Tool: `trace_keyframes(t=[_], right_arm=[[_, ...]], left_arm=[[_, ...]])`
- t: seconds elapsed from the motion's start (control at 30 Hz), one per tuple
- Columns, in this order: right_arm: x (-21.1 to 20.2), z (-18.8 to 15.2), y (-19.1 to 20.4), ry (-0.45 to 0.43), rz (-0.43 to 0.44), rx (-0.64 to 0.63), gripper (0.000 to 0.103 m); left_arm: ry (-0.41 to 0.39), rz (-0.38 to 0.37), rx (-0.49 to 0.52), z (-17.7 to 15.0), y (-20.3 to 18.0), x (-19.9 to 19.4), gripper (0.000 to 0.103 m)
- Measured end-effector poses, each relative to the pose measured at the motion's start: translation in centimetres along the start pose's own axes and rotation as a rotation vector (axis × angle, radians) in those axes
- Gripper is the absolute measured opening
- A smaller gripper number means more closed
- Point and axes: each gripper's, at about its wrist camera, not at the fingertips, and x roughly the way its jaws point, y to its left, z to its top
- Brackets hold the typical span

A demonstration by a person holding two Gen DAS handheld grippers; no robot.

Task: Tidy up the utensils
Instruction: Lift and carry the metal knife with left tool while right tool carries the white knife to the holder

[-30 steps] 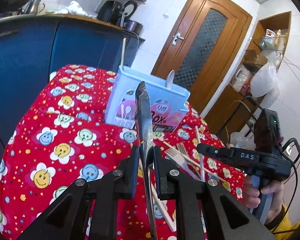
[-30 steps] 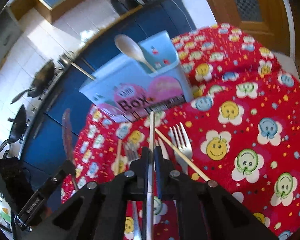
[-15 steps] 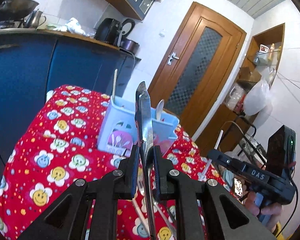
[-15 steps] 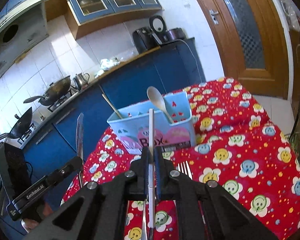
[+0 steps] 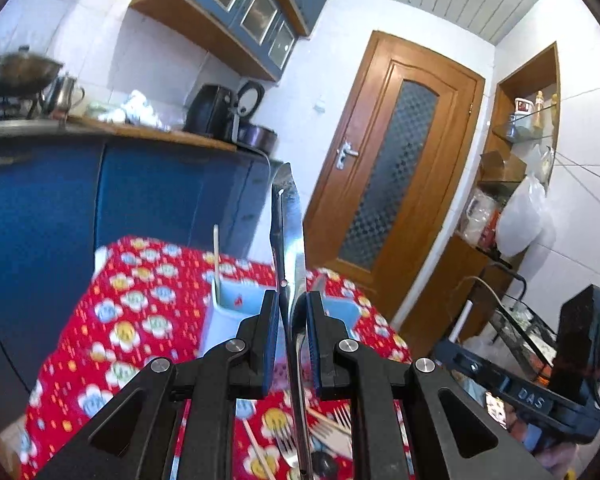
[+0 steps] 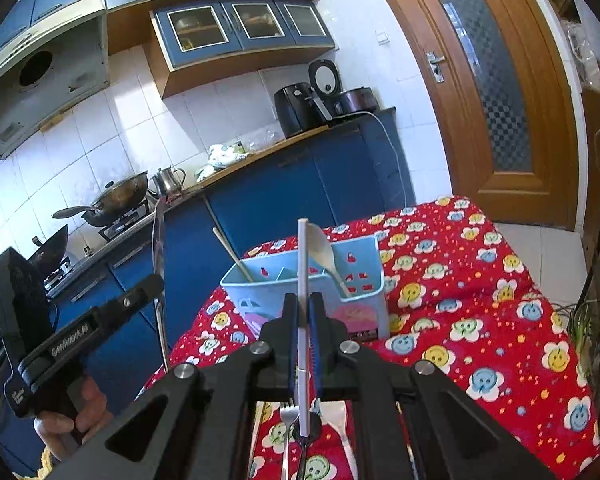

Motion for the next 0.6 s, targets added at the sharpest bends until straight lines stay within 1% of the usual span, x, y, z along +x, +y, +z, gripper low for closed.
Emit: trace_keyframes(t=[0.07,0.23,0.53,0.6], right_arm=[[0.1,0.3,-0.2,-0.006,0.001,-0.001,0.007],[0.6,1.4,-0.5,-0.021,0.005,-0.01,0.007],[1.9,3.0,-0.9,-0.051,0.016,-0.029,0.007],[2.2,3.2,-1.0,-0.052,0.018,-0.031,0.007]], left_arm=[[-0.027,0.01,0.016,0.7,-0.3,0.3,0.014],[-0.064,0.024,0.025,2.4,-0.8,1.7,0.014],[-0.216,0.077,0.072,4.9,-1.3,4.3,0.014],[-0.231,0.096,0.072,5.0,-1.1,5.2,0.014]])
